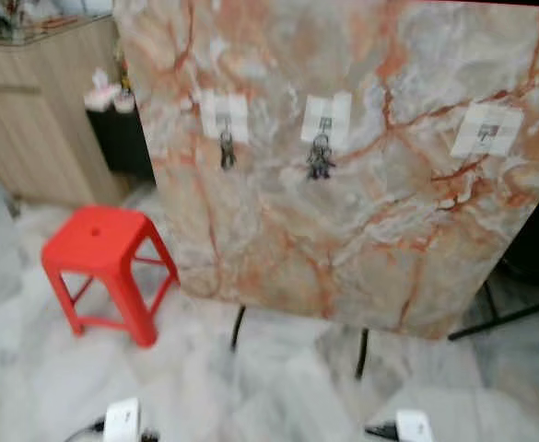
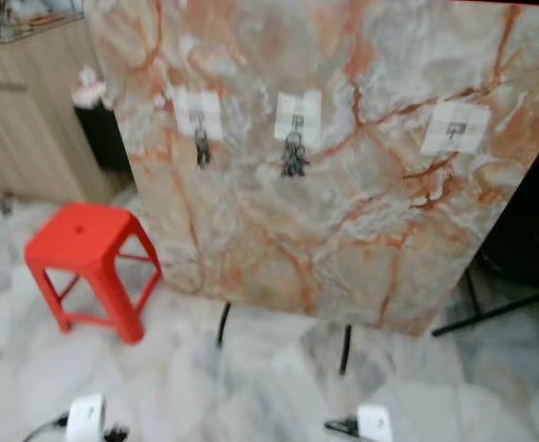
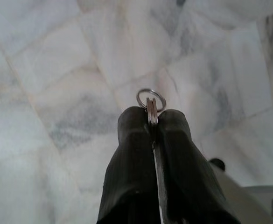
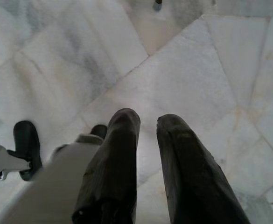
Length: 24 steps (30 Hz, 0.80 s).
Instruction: Hang keys on a hook
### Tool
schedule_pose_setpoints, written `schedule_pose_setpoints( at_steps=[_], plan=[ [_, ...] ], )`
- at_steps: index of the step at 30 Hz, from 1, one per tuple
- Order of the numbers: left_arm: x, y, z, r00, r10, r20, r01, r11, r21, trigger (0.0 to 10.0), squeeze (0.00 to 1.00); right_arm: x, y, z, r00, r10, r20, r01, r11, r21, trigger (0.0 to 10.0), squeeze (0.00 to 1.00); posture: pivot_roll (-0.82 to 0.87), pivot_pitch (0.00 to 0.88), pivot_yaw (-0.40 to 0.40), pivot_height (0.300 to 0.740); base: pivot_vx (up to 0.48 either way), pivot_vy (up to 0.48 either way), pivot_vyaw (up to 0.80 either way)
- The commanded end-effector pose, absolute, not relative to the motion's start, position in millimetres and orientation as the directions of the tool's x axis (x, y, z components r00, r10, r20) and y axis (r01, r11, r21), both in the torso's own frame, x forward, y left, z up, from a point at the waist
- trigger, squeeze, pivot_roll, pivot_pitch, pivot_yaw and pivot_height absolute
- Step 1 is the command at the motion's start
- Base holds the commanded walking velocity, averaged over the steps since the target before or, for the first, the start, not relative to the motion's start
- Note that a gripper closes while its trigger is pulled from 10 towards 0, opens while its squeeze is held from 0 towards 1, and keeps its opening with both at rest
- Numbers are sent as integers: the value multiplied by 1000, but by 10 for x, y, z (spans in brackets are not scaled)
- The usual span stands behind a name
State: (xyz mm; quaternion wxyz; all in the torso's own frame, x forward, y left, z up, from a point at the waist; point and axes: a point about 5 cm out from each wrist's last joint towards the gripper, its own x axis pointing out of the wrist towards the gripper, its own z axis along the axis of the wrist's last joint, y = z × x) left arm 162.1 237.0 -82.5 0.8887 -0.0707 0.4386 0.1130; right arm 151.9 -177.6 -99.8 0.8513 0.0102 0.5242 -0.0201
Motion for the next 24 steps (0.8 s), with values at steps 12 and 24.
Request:
schedule_pose_setpoints(
  at_steps=[12, 24],
  plan=[
    [1644, 2358, -822, 585, 128, -801, -243, 970, -22, 10000, 0, 1499, -1807, -1002, 444, -33, -896, 52, 999, -11, 10000, 0, -34, 0, 2, 736, 0, -366, 0],
    [1617, 2348, -836, 579, 126, -805, -239, 971, -19, 10000, 0, 1470, -1813, -1012, 437, -32, -899, 44, 999, -14, 10000, 0, -25, 0, -3, 736, 0, -366, 0]
  ],
)
